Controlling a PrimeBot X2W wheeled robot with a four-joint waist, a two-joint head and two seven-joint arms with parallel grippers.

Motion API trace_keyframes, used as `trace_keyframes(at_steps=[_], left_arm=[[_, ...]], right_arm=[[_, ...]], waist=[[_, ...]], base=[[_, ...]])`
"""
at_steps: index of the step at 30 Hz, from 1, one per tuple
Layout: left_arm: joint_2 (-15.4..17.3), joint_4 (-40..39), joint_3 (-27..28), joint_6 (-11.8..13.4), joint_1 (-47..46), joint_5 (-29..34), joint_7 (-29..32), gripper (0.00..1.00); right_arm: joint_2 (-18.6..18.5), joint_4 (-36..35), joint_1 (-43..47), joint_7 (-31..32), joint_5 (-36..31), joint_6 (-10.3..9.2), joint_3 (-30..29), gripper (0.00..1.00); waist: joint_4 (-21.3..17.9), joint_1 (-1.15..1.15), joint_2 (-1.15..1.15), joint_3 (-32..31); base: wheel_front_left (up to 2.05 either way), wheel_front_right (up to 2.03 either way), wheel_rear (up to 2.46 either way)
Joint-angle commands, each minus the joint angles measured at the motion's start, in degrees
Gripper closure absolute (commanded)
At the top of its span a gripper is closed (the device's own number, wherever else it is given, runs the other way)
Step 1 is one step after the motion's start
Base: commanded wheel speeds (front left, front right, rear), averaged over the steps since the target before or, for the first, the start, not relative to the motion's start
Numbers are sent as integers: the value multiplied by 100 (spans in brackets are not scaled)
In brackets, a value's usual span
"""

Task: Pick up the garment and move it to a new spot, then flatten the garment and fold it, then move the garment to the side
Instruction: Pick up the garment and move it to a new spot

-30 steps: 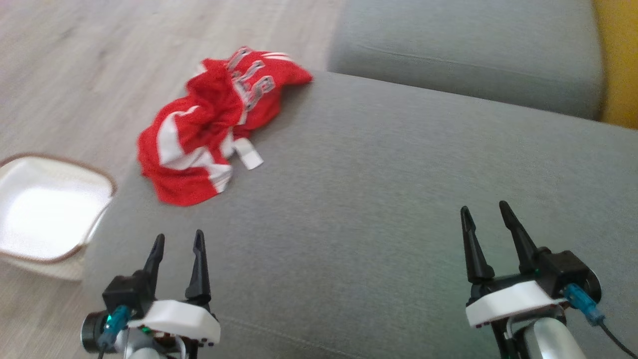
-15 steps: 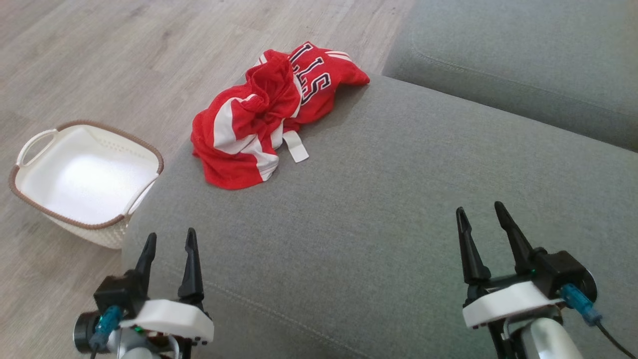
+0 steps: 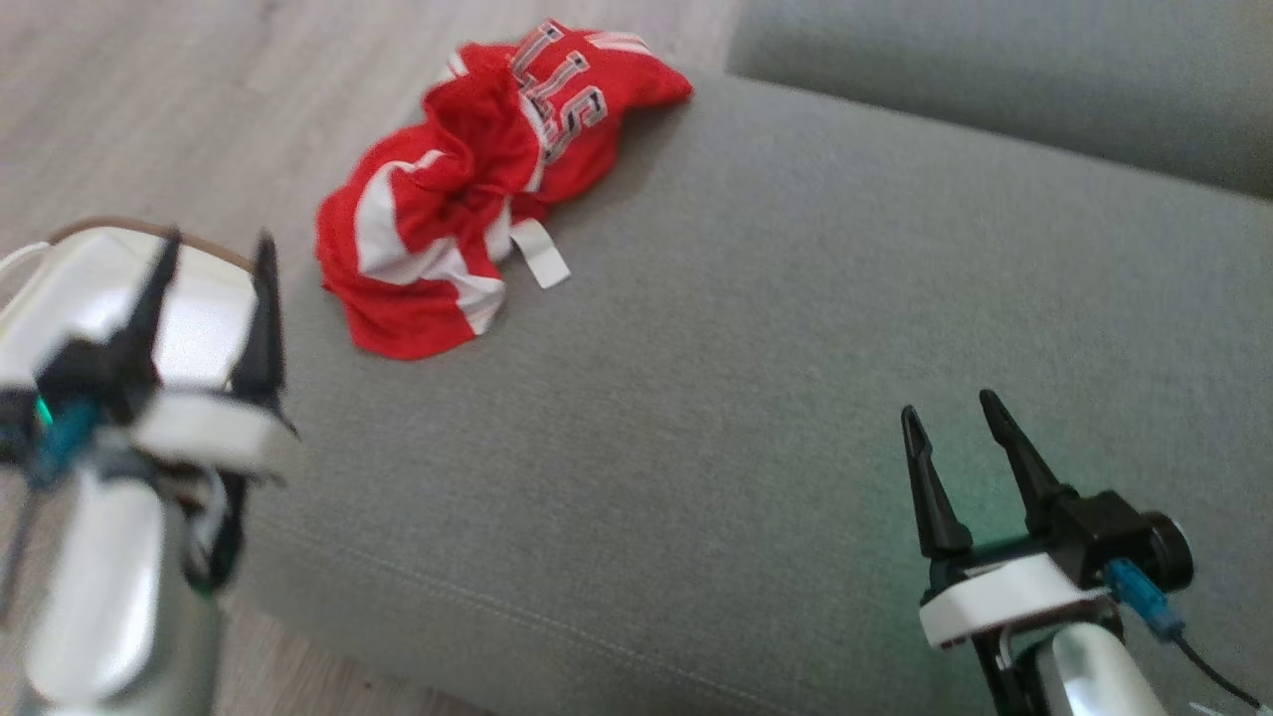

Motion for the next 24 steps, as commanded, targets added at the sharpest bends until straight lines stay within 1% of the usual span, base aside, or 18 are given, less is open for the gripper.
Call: trace_keyframes(at_steps=[1,5,8,11,14,18,21,22,23,24], left_arm=[[303,-51,186,-66,-531,32,103,0],[700,406,57,-245,-1415,-26,562,0],[888,829,-90,-321,-2014,-197,930,0],[977,1328,-167,-351,-2521,-485,1255,0],[994,1897,-264,-362,-2888,-749,1625,0],[1085,2503,-516,-366,-3127,-1010,2116,0],[1187,2761,-673,-367,-3221,-1222,2262,0],[1224,2825,-723,-368,-3239,-1263,2266,5],[1255,2876,-763,-368,-3256,-1303,2246,37],[1255,2876,-763,-368,-3256,-1303,2246,37]], right_arm=[[-42,-213,-340,-63,-97,43,108,0],[-42,-274,-476,-63,-342,43,96,0],[-42,-333,-581,-63,-540,43,44,0],[-42,-423,-665,-63,-724,43,-23,0],[-42,-486,-693,-63,-862,43,-77,0],[-42,-578,-700,-63,-965,43,-119,0],[-42,-635,-719,-63,-998,43,-169,0],[-42,-643,-721,-63,-998,43,-181,0],[-42,-646,-726,-63,-989,43,-187,0],[-42,-646,-726,-63,-989,43,-187,0]], waist=[[-288,0,0,336],[-574,0,0,770],[-737,0,0,1123],[-859,0,0,1484],[-919,0,0,1769],[-972,0,0,2035],[-971,0,0,2141],[-968,0,0,2155],[-964,0,0,2167],[-964,0,0,2167]], base=[[0,0,0],[0,0,0],[0,0,0],[0,0,0],[0,0,0],[0,0,0],[0,0,0],[0,0,0],[0,0,0],[0,0,0]])
